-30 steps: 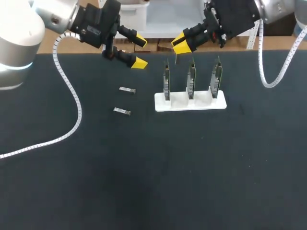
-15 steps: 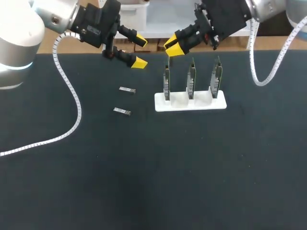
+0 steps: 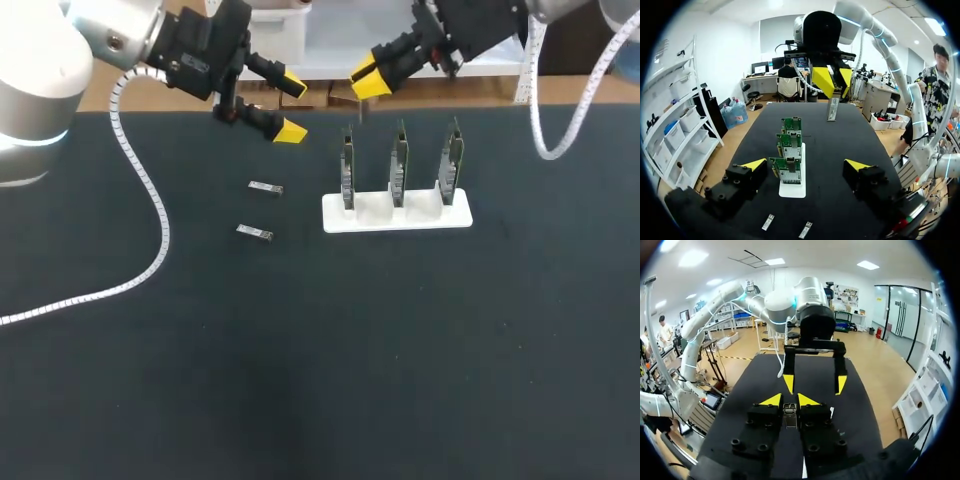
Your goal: Pick up the optical module with the left hand, and insert it into the network port with the right hand.
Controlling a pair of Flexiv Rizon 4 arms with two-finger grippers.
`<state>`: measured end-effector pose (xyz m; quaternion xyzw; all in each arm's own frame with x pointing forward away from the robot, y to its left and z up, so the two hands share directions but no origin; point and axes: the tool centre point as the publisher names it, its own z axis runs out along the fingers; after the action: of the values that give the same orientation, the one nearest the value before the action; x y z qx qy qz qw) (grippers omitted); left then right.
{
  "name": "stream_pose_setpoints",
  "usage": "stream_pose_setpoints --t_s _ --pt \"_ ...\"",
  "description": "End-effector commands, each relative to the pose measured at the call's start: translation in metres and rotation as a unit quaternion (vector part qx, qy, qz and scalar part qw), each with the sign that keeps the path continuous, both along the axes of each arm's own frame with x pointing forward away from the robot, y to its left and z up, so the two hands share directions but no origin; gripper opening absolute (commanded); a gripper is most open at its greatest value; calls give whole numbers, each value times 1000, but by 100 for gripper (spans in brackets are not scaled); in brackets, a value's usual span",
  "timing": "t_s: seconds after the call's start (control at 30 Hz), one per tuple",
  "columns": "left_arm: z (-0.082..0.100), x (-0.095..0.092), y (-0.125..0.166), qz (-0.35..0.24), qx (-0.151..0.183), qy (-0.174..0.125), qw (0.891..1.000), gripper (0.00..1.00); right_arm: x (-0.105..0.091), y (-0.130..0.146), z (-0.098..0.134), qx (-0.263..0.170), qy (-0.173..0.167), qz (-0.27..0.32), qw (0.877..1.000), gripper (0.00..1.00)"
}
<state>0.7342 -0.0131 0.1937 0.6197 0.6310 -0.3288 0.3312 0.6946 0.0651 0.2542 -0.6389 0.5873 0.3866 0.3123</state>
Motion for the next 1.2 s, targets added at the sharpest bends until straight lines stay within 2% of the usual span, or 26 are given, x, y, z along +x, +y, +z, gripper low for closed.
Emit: stream_pose_setpoints --t_s 0.03,0.23,0.37,0.9,1.1,1.2 --pt "1 0 0 0 3 1 1000 100 -5 -5 -8 -1 7 -3 1000 0" --pt "1 0 0 0 3 1 1000 100 -5 -2 -12 -2 12 -1 1000 0" --pt "1 0 0 0 3 1 1000 100 -9 0 -3 12 2 9 1000 0" --pt "1 0 0 0 3 1 1000 100 -9 0 -3 12 2 9 1000 0" --pt "1 0 0 0 3 1 1000 100 3 0 -8 -20 -22 11 999 0" --pt "1 0 0 0 3 1 1000 100 4 -1 -15 -25 -16 14 999 0"
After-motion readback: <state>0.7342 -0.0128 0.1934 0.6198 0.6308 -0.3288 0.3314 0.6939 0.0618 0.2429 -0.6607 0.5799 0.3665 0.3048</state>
